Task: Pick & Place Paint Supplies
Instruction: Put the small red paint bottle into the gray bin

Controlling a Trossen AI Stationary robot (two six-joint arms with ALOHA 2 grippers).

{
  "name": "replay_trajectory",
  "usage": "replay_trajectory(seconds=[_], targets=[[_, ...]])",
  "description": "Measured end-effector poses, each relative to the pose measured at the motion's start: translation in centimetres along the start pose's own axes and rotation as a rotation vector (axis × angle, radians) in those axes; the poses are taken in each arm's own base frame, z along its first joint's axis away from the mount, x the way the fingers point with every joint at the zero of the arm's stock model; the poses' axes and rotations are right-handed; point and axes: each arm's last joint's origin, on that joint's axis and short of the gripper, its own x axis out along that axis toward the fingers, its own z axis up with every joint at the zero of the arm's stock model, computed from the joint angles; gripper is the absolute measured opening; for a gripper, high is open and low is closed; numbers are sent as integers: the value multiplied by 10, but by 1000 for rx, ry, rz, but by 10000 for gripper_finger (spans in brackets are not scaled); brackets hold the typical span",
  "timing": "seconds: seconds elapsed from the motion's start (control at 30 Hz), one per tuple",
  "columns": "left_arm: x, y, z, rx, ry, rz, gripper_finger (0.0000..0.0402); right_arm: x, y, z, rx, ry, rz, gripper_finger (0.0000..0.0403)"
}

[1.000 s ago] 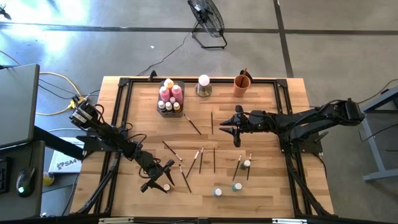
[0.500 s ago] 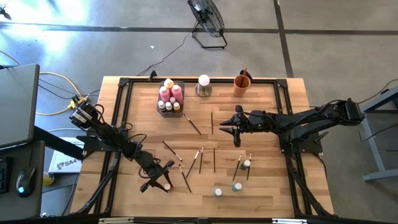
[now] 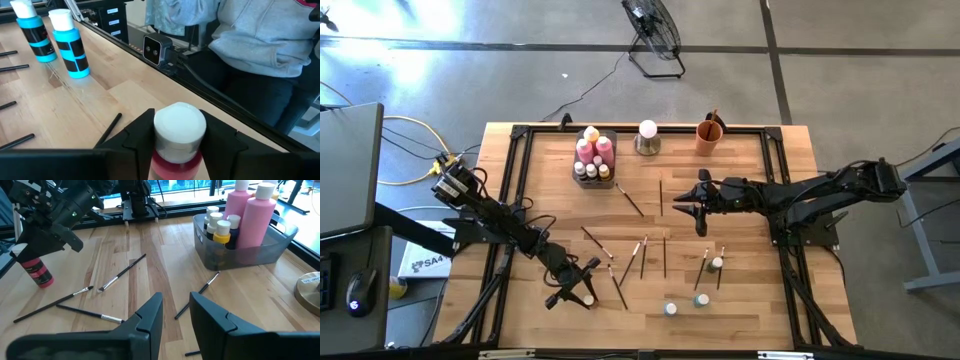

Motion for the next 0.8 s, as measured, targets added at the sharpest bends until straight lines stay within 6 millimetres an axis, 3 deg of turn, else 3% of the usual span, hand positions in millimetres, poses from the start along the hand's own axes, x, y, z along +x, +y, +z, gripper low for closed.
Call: replay_trajectory(seconds=[0.8], targets=[[0,1,1,0,-8,20,138,0,0,-2,5,22,-3,91]])
